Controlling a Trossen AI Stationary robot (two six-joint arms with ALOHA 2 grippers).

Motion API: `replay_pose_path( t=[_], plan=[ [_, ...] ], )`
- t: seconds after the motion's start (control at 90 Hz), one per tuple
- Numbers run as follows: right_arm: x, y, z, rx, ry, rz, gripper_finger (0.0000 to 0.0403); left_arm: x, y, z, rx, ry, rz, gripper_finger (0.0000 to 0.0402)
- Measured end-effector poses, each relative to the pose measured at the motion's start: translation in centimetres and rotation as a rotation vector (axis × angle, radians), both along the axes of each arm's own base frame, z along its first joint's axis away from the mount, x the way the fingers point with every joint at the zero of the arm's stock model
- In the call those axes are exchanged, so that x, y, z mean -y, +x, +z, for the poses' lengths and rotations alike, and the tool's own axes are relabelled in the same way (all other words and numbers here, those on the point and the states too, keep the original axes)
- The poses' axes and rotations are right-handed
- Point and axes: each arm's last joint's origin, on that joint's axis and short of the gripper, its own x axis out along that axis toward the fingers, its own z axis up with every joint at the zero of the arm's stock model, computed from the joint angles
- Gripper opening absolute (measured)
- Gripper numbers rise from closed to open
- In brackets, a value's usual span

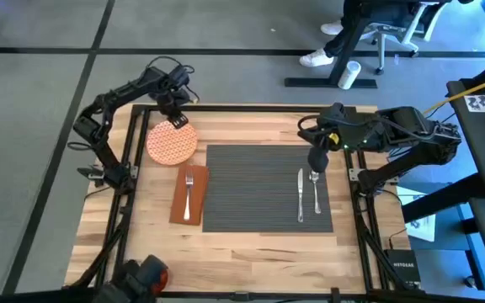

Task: Set table place
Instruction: Put the orange glass on the top left of the gray tablemat

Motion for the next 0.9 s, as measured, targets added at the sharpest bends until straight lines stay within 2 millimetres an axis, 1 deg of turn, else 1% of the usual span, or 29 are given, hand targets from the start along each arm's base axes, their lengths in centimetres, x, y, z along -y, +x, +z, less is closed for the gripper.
replay_pose_path(
  t=[0.133,0.233,0.456,0.667,0.9],
  plan=[
    [0.0,0.0,0.0,-0.006,-0.014,0.01,0.0,2.2,1.3,1.3,0.013,0.016,-0.072,0.0118],
    [0.0,0.0,0.0,-0.007,-0.018,0.012,0.0,4.0,2.3,2.3,0.036,0.038,-0.093,0.0118],
    [0.0,0.0,0.0,-0.018,-0.045,0.032,0.0,9.4,3.3,5.0,0.067,0.053,-0.169,0.0118],
    [0.0,0.1,0.2,-0.011,-0.075,0.061,0.0,14.6,3.2,7.2,0.098,0.059,-0.254,0.0118],
    [-0.2,0.3,0.4,0.0,-0.088,0.11,0.0,19.7,2.5,8.7,0.132,0.053,-0.357,0.0118]
  ],
)
